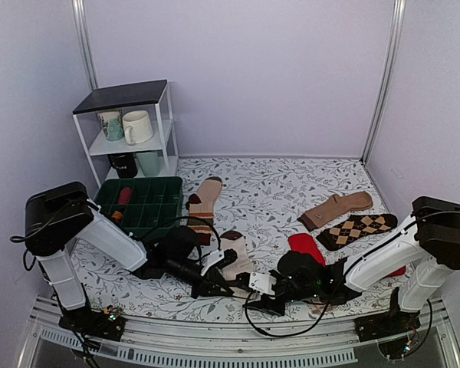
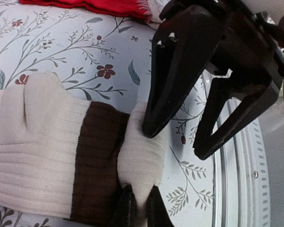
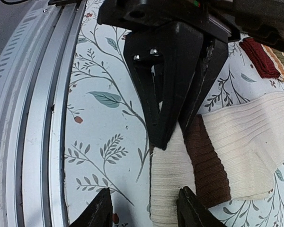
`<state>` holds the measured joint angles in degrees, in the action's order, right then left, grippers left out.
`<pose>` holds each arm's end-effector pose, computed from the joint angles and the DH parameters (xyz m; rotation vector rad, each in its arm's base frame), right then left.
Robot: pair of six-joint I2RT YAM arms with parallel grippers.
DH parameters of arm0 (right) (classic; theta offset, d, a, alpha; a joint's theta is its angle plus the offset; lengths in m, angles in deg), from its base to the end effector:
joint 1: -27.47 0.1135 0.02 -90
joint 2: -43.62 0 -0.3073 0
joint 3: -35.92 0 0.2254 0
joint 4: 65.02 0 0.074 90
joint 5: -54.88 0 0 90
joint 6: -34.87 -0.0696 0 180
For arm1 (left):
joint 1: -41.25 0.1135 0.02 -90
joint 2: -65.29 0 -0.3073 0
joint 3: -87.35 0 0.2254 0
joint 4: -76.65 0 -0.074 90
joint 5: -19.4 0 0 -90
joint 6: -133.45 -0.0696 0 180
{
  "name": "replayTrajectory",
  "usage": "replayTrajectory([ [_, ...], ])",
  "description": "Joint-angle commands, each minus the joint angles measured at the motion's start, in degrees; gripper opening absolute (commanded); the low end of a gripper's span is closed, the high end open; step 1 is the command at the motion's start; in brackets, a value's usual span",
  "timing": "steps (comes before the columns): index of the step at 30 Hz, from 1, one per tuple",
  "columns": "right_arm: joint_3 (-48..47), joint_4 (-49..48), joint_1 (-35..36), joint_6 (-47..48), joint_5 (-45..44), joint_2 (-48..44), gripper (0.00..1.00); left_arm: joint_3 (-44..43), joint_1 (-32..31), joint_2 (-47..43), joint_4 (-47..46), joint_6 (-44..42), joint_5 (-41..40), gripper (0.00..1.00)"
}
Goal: Roll the socks
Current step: Roll a pair of socks at the center of the board.
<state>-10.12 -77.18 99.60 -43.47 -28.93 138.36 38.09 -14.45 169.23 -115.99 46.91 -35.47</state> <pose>0.0877 0.2966 0.1652 -1.5790 1.6666 0.6892 0.1481 -0.2882 0.1402 1.3792 2.0344 -1.2044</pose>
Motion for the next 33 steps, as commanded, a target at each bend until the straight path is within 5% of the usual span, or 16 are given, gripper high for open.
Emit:
replayTrajectory([
  [1,-2.1,3.4,0.5,-0.8,-4.0,3.8,0.45,1.5,0.5,3.4,9.2,0.4,-3.1,0.00],
  [6,-3.6,4.9,0.5,-1.5,-4.9,6.5,0.43,1.4,0.6,3.6,9.1,0.3,-2.8,0.00],
  [12,-3.6,8.9,0.6,-5.2,-4.5,8.0,0.21,1.9,0.9,2.6,7.6,0.3,-3.2,0.00],
  [17,-3.0,12.2,0.5,-9.5,-1.9,7.5,0.07,3.8,0.9,-3.0,4.0,-0.4,-6.9,0.23],
  [21,-3.8,14.8,0.0,-12.4,3.4,7.3,0.05,6.0,0.9,-9.7,1.2,-4.0,-11.2,0.35],
  [33,-11.2,28.1,-10.8,-20.2,25.0,12.2,0.06,10.4,-1.6,-17.9,-3.4,-14.1,-8.9,0.42],
])
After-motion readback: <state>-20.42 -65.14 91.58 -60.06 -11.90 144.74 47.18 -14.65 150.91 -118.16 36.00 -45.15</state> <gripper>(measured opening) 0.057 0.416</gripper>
